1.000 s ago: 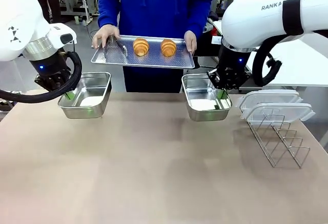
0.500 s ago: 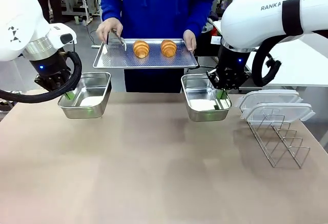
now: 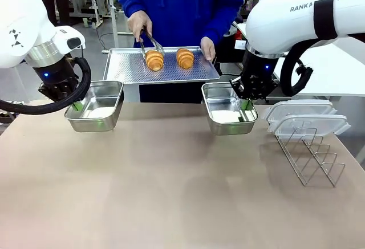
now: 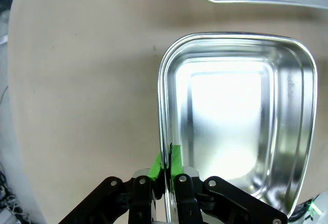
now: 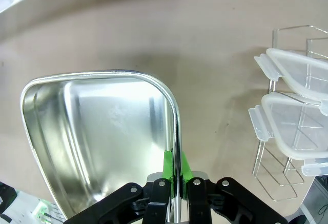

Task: Place the bread in airtight containers.
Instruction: Once an object is inside an Airtight Container , place the container in the center of the table.

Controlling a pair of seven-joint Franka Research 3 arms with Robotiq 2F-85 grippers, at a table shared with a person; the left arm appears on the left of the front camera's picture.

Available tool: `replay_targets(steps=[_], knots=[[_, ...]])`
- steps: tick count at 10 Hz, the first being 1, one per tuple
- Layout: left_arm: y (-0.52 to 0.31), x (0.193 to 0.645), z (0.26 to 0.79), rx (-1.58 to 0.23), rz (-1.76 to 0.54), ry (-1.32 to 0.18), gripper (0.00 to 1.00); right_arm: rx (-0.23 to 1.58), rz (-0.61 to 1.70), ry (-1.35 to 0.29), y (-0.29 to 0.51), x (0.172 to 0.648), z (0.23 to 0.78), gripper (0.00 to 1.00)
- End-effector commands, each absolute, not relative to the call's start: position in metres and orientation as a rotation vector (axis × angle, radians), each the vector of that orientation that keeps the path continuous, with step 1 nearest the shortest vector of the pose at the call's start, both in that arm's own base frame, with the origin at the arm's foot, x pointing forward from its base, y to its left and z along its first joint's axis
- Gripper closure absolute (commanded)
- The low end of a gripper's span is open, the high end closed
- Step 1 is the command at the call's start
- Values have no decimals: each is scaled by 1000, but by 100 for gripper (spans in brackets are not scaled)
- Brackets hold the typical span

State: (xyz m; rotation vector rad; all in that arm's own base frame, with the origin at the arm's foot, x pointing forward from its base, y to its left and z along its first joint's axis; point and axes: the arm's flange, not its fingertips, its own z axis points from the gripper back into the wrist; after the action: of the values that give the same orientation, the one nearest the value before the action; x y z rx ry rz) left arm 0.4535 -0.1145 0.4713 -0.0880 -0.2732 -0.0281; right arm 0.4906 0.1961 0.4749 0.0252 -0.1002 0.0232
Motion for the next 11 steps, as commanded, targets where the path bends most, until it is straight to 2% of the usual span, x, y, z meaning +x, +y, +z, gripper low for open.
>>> replay_targets(steps=[1, 11], knots=[[-114, 453, 473, -89, -20, -276, 95, 22, 15, -112, 195, 491, 479, 100], [-114, 453, 473, -89, -20, -276, 95, 22, 15, -112, 195, 491, 479, 100]])
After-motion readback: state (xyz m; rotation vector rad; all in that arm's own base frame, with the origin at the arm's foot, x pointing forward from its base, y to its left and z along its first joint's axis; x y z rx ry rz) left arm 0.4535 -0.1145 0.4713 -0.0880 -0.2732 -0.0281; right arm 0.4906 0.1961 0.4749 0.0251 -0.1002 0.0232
